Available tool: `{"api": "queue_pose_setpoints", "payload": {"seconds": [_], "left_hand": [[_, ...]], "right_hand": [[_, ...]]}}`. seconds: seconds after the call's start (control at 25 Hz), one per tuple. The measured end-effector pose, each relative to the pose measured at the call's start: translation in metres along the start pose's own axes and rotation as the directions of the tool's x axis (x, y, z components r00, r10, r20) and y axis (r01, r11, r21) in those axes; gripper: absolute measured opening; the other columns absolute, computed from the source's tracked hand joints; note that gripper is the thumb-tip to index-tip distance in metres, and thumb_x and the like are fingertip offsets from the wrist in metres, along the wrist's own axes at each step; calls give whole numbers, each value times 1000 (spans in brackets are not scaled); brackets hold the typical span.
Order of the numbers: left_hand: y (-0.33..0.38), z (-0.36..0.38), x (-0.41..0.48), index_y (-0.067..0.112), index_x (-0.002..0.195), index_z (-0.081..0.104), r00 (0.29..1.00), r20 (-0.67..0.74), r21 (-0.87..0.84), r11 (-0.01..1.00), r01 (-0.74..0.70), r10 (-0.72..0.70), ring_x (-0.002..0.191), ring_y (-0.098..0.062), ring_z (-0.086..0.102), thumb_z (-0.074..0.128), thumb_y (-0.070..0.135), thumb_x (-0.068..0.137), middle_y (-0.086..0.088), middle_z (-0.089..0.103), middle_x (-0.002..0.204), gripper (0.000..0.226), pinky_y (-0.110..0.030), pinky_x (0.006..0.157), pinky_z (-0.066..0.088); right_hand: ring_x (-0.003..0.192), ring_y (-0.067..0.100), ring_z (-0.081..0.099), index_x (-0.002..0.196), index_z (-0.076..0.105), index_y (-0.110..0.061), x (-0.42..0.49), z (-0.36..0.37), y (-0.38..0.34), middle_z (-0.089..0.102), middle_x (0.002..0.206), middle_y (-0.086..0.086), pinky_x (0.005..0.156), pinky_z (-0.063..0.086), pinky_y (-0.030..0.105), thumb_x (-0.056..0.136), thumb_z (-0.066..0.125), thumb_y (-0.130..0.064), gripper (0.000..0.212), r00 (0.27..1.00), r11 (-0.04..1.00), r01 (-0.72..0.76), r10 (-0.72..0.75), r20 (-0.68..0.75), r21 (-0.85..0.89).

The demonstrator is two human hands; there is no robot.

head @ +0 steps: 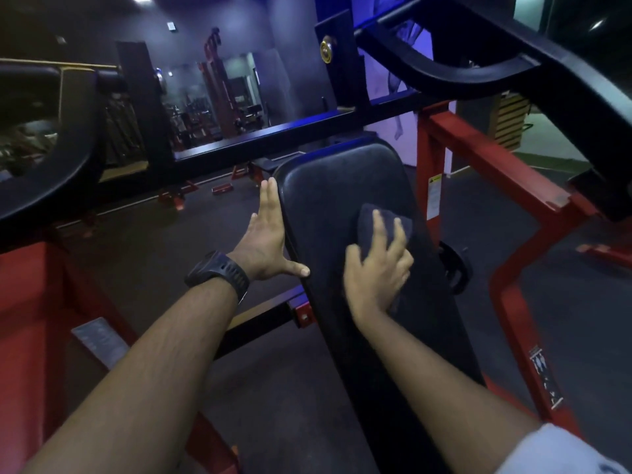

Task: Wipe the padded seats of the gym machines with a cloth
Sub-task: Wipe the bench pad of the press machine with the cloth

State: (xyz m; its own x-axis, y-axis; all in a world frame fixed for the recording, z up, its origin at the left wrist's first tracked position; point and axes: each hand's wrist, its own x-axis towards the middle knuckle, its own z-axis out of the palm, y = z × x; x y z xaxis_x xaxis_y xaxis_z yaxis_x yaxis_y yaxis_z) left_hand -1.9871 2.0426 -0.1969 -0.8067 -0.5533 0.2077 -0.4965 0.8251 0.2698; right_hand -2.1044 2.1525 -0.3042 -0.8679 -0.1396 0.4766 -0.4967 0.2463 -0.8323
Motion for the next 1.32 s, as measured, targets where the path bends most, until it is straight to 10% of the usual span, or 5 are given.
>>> {"api": "queue_pose_setpoints", "payload": {"seconds": [0.16, 0.64, 0.76, 0.96, 1.32], "left_hand": [[-1, 0, -2, 20, 132, -52, 999, 39, 86, 996, -5, 1, 146, -16, -37, 96, 53, 49, 2, -51, 153, 173, -44, 121, -15], [2, 15, -4, 20, 139, -48, 1000, -16, -72, 997, 17, -18, 144, -13, -42, 97, 50, 54, 2, -51, 153, 170, -43, 121, -19], [2, 18, -4, 23, 134, -50, 999, -29, -103, 995, 11, -14, 142, -13, -44, 97, 53, 52, 3, -53, 151, 171, -39, 118, -20], [0, 25, -3, 21, 147, -41, 995, -95, -178, 984, 20, -38, 144, -8, -37, 100, 45, 48, 5, -44, 158, 174, -34, 118, -20], [0, 33, -11, 27, 157, -24, 979, -201, -265, 964, -20, -35, 154, -12, -4, 101, 42, 47, 6, -11, 169, 167, -49, 128, 8]], "right_hand": [[115, 38, 53, 147, 46, -36, 22, -1, 22, 42, 156, 5, 92, 48, 51, 86, 56, -38, 62, 586, 573, 810, -790, 180, -123], [123, 35, 49, 147, 47, -37, 60, 23, -60, 39, 157, 0, 99, 45, 53, 86, 58, -36, 63, 952, 952, 306, -306, -6, -27], [117, 36, 53, 144, 54, -35, 85, 22, -42, 46, 154, 2, 93, 48, 51, 86, 57, -37, 57, 552, 540, 833, -827, 105, -123], [120, 37, 52, 144, 52, -34, 88, 32, -73, 43, 155, 1, 98, 46, 55, 83, 59, -29, 61, 962, 965, 259, -262, -81, -47], [121, 36, 50, 132, 65, -35, 80, 28, -60, 52, 149, 0, 102, 43, 50, 78, 62, -27, 56, 457, 457, 889, -887, 67, -5]]}}
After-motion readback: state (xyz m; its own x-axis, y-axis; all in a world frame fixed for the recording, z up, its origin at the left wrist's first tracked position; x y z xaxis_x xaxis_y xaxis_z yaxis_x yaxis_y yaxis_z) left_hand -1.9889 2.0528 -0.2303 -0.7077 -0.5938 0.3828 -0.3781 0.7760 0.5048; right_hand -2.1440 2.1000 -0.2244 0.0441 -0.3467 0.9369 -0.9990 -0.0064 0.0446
